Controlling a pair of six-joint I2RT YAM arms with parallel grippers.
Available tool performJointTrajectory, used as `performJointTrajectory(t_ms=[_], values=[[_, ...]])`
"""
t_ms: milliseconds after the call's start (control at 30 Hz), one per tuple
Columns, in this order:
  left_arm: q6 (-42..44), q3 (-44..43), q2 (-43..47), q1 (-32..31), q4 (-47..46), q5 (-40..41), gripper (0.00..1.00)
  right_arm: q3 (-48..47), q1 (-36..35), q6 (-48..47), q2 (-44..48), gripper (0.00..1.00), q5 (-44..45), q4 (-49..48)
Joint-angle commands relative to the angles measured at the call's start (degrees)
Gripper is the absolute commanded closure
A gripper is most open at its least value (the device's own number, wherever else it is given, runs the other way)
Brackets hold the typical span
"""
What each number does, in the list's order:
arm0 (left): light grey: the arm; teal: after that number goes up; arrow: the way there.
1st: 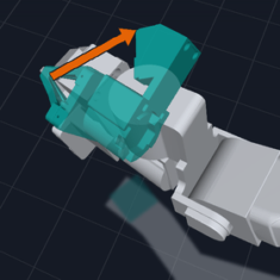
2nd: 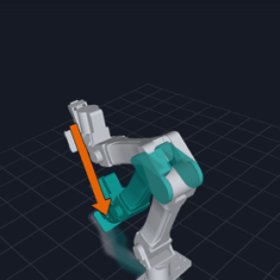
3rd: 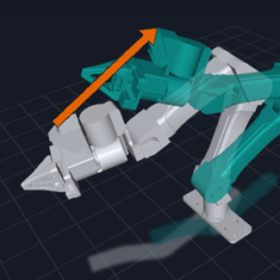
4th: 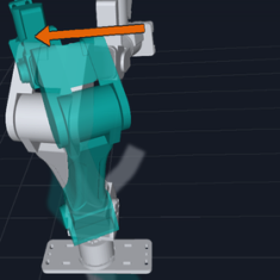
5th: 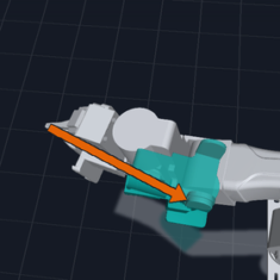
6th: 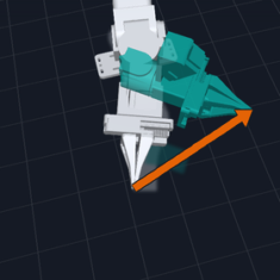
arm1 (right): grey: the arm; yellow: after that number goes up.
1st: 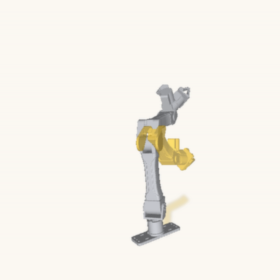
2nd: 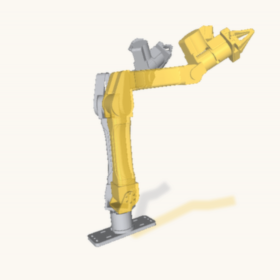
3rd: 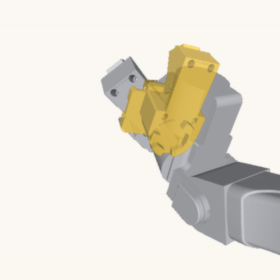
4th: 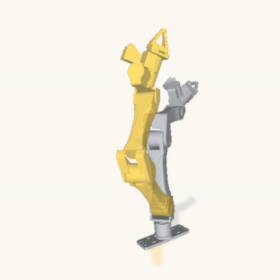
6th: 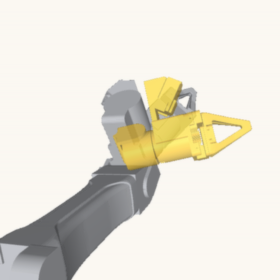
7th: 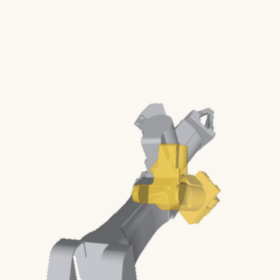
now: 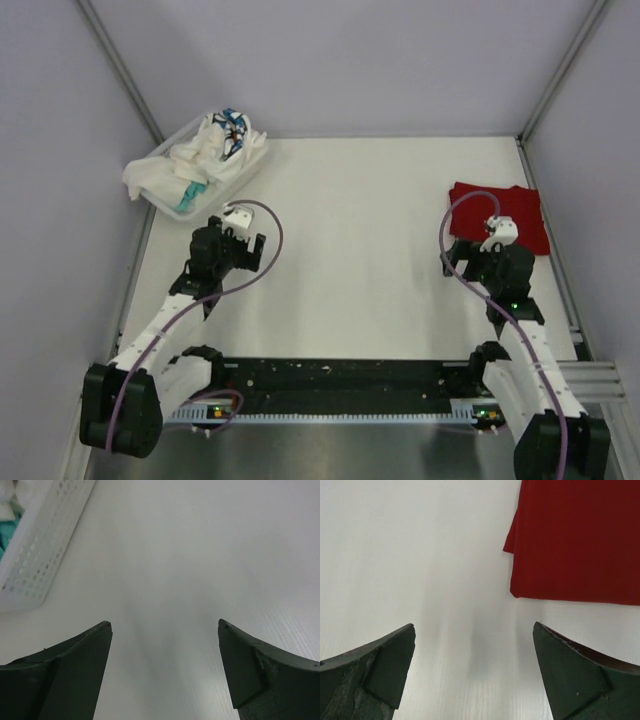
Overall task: Fold and stack the t-shirts
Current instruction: Put the neatly folded tshirt into the corner of the board with the right arm
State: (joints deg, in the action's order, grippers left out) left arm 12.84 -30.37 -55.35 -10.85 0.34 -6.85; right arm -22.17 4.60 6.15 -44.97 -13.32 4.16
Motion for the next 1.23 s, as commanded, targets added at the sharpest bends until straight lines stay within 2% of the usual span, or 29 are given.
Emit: performJointTrajectory(t_ms=[0, 100, 167, 267, 400, 633, 1200], values=[[-5.3, 9.8, -3.1, 0.3, -23.7, 7.9, 0.09, 9.3, -0.4, 3.6, 9.6, 0.01, 0.7, -18.1], [-4.5, 13.1, -3.9, 0.3, -28.9, 7.1, 0.09, 14.7, -0.4, 3.8, 10.9, 0.01, 3.1, -21.3], [-4.8, 15.4, -3.6, 0.3, -32.1, 3.6, 0.08, 17.0, -0.4, 5.3, 10.6, 0.01, 5.6, -24.2], [-3.9, 18.1, -2.6, 0.3, -35.8, 0.9, 0.08, 16.5, -0.4, 5.3, 11.0, 0.01, 7.1, -23.2], [-4.3, 19.1, -0.4, 0.3, -35.4, 1.8, 0.07, 16.7, -0.4, 5.0, 11.2, 0.01, 6.5, -23.3], [-5.7, 18.2, -2.0, 0.3, -35.8, 5.8, 0.07, 17.0, -0.4, 5.3, 12.0, 0.01, 6.7, -23.1], [-5.5, 17.9, -2.0, 0.3, -34.6, 5.7, 0.07, 16.9, -0.4, 5.7, 11.7, 0.01, 7.9, -23.1]])
